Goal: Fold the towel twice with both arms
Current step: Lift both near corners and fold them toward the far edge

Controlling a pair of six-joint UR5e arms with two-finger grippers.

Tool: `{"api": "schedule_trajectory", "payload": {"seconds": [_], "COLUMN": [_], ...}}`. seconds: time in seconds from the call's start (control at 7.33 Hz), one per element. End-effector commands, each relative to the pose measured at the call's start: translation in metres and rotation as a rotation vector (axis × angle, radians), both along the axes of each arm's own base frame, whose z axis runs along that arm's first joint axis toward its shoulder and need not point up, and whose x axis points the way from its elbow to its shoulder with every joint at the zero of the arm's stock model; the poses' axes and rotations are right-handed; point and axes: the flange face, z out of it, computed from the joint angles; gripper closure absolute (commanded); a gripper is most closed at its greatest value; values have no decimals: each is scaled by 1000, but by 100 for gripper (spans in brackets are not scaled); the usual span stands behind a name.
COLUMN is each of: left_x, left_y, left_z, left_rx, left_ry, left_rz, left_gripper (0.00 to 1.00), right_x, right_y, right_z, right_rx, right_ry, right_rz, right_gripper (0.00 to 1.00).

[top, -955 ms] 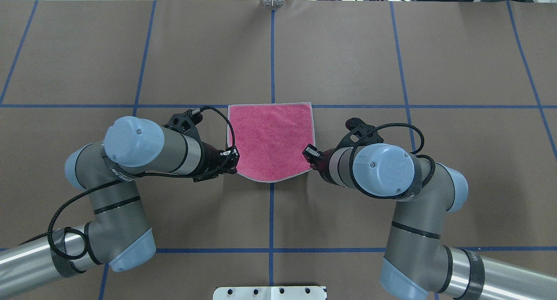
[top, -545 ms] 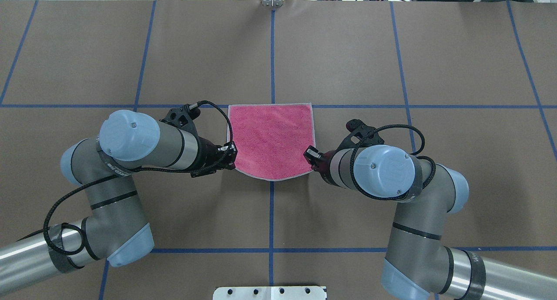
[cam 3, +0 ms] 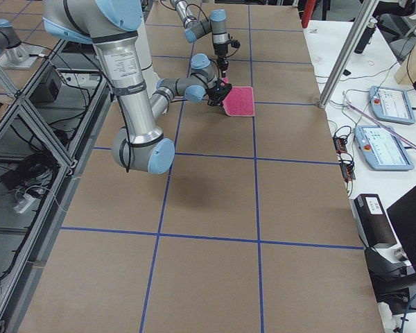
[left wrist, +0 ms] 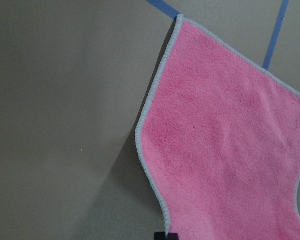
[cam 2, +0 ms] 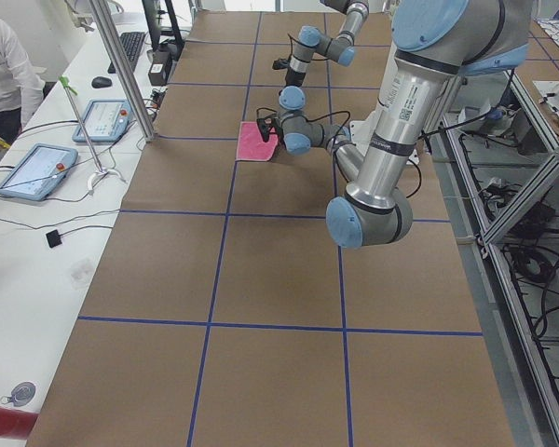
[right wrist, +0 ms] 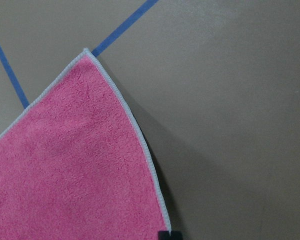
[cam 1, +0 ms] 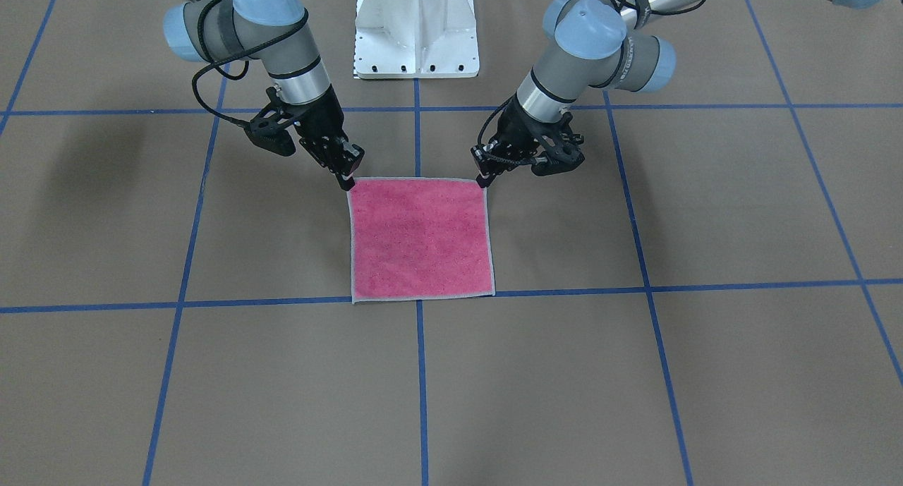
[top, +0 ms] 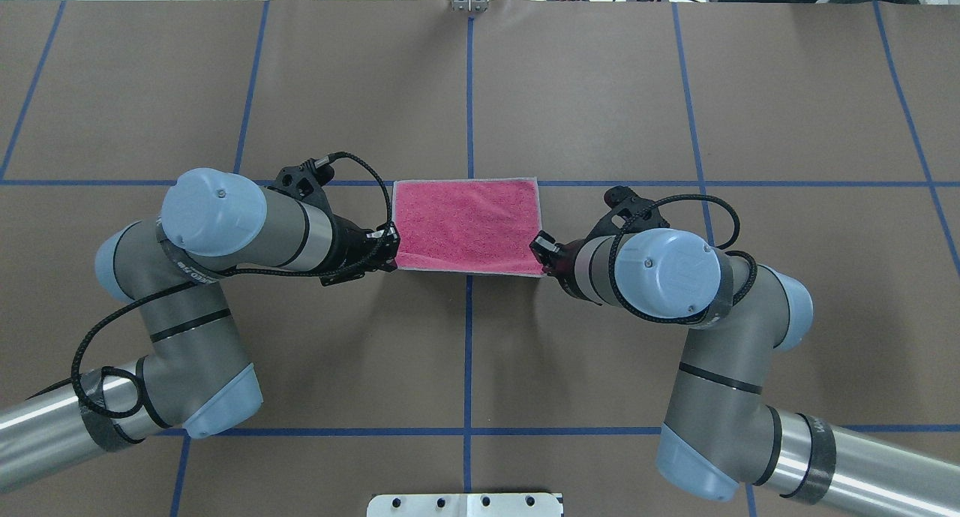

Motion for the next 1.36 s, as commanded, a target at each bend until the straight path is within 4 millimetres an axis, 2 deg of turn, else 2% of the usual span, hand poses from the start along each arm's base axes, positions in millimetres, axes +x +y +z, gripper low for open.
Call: {"api": "schedule_trajectory", "payload": {"seconds": [0.0,0.14,0.55,0.68,0.82,0.95,1.23], "left_x": [-2,-3,-9,-8,-3,-2,3], "left_y": [-8,-13,-24,-34,-43,-53,-70], "left_z": [-16,-24,-28,-25,-24,-18,-9], "left_rx": [8,5,7,1,-3,5,11], "left_ry": [15,9,11,1,-9,-27,-58], "left_rz": [-13,-20,-40,-50,-59,-62,-67], "left_gripper": [100,100,100,100,100,100,100], "right_x": [5,8,16,14,0,-4,-8], "right_y": [-9,-13,-25,-34,-43,-52,-57], "right_z": [-4,-6,-12,-8,-8,-9,-4], "right_rx": [3,4,15,14,17,15,19], "right_ry": [-5,-8,-13,0,13,20,37], "right_rz": [16,24,42,49,47,56,55], "right_gripper": [100,100,100,100,100,100,100]}}
